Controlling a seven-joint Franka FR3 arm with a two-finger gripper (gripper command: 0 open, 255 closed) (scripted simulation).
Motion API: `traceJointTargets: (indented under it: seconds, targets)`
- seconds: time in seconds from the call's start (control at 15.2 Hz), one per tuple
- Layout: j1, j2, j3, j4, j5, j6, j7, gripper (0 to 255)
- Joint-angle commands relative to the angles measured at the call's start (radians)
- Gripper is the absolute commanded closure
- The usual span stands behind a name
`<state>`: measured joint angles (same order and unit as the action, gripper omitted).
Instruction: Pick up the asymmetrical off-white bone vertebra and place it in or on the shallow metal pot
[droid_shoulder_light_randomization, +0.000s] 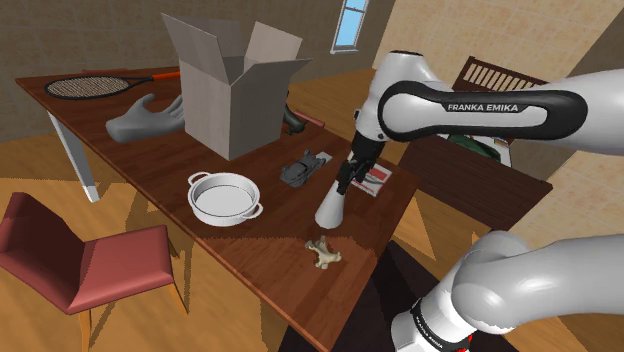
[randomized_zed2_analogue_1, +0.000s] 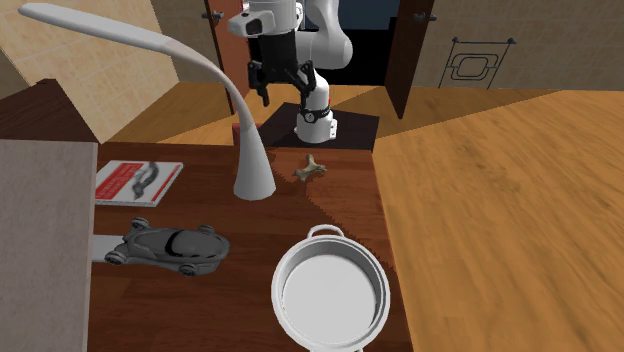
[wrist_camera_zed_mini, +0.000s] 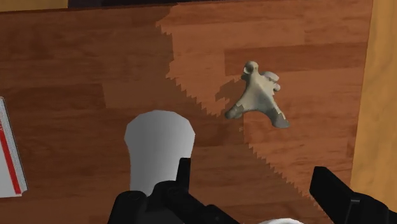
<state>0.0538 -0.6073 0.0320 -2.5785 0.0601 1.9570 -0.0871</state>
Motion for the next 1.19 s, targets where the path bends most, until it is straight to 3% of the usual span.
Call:
traceJointTargets:
  seconds: [0.0, 0.26, 0.33, 0.4, 1.12]
  targets:
    - [0.015, 0.057, 0.014, -0.018, 0.01, 0.065, -0.001, 0]
    - [0.057, 0.175, 0.025, -0.05, 0.019, 0.192, -0.003, 0]
    - [0.043, 0.054, 0.021, 0.038, -0.023, 0.17, -0.001, 0]
    - [0.043, 0.054, 0.021, 0.038, -0.023, 0.17, -0.001, 0]
    - [0.08, 0.287, 0.074, -0.054, 0.018, 0.195, 0.071, 0]
